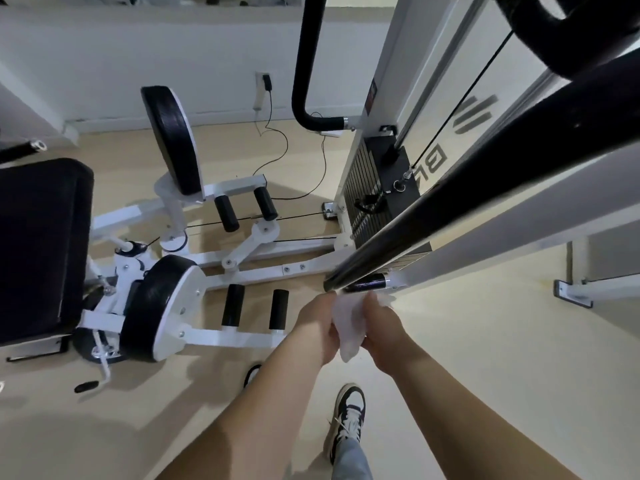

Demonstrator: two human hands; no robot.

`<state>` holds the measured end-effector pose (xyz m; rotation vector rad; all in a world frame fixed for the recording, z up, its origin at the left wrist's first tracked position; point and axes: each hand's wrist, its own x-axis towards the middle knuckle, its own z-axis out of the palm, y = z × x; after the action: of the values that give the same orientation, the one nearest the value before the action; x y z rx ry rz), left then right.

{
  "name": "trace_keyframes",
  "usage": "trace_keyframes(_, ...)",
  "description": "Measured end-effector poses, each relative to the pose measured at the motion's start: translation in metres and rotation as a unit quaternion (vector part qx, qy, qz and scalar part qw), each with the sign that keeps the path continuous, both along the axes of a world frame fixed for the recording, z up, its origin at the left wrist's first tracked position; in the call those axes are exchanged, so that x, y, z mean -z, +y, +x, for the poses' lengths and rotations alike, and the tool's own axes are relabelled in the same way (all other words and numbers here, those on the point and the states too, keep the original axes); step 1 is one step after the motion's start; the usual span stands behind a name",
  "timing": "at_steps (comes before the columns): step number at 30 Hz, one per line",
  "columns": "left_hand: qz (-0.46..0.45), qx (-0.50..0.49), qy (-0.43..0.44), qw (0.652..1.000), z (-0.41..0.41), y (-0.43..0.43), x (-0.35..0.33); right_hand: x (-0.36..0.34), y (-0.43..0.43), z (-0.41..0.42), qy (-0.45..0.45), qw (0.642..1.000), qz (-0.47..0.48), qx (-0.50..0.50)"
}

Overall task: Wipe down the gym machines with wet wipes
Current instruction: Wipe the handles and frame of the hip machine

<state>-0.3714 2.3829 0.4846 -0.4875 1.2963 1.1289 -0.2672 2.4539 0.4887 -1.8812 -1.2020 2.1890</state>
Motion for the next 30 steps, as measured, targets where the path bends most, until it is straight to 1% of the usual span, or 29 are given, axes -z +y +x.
trace_keyframes(1,-0.025,0.009,0.014,1.0,-0.006,0.0,-0.003,0.002,0.0,-0.001,-0.005,0.999,0.008,0.051)
trace_keyframes(2,-0.041,0.008,0.034,0.999,-0.011,-0.002,0.003,0.002,0.001,-0.003,-0.03,0.994,0.025,0.102)
trace_keyframes(3,-0.06,0.008,0.035,0.998,-0.015,-0.006,0.004,0.001,0.003,-0.004,-0.064,0.988,0.057,0.13)
trace_keyframes(5,-0.089,-0.008,0.04,0.995,-0.018,-0.01,0.007,-0.01,0.005,-0.01,-0.152,0.975,0.12,0.108)
trace_keyframes(6,-0.091,-0.007,0.048,0.995,-0.02,-0.012,0.012,-0.016,0.006,-0.015,-0.139,0.976,0.131,0.106)
trace_keyframes(7,-0.088,0.007,0.058,0.994,-0.023,-0.013,0.011,-0.016,0.006,-0.019,-0.063,0.985,0.118,0.11)
trace_keyframes(8,-0.081,0.013,0.072,0.994,-0.025,-0.012,0.014,-0.011,0.005,-0.022,-0.01,0.983,0.136,0.125)
trace_keyframes(9,-0.073,0.025,0.082,0.994,-0.028,-0.012,0.008,-0.008,0.003,-0.027,0.013,0.983,0.136,0.12)
trace_keyframes(11,-0.067,0.041,0.104,0.992,-0.034,-0.013,0.01,-0.002,-0.004,-0.041,0.075,0.987,0.078,0.119)
trace_keyframes(12,-0.063,0.05,0.112,0.99,-0.037,-0.012,0.015,0.002,-0.008,-0.05,0.097,0.985,0.07,0.123)
trace_keyframes(15,-0.056,0.072,0.128,0.988,-0.051,-0.01,0.017,0.014,-0.012,-0.069,0.124,0.98,0.073,0.138)
trace_keyframes(17,-0.066,0.082,0.137,0.985,-0.058,-0.012,0.018,0.022,-0.01,-0.071,0.138,0.982,0.082,0.103)
trace_keyframes(19,-0.072,0.098,0.143,0.982,-0.063,-0.015,0.021,0.021,-0.001,-0.071,0.113,0.987,0.107,0.041)
trace_keyframes(21,-0.076,0.112,0.141,0.981,-0.069,-0.017,0.022,0.021,0.007,-0.071,0.053,0.991,0.12,0.024)
trace_keyframes(22,-0.075,0.115,0.142,0.98,-0.071,-0.017,0.022,0.022,0.009,-0.07,0.057,0.991,0.123,0.025)
trace_keyframes(23,-0.074,0.116,0.146,0.98,-0.073,-0.018,0.022,0.02,0.007,-0.07,0.08,0.988,0.126,0.026)
trace_keyframes(24,-0.072,0.117,0.15,0.979,-0.073,-0.018,0.021,0.018,0.002,-0.071,0.105,0.984,0.136,0.043)
trace_keyframes(27,-0.07,0.124,0.153,0.978,-0.074,-0.018,0.018,-0.003,-0.017,-0.065,0.142,0.965,0.164,0.146)
trace_keyframes(30,-0.06,0.144,0.159,0.975,-0.073,-0.016,0.015,-0.015,-0.021,-0.063,0.162,0.945,0.206,0.194)
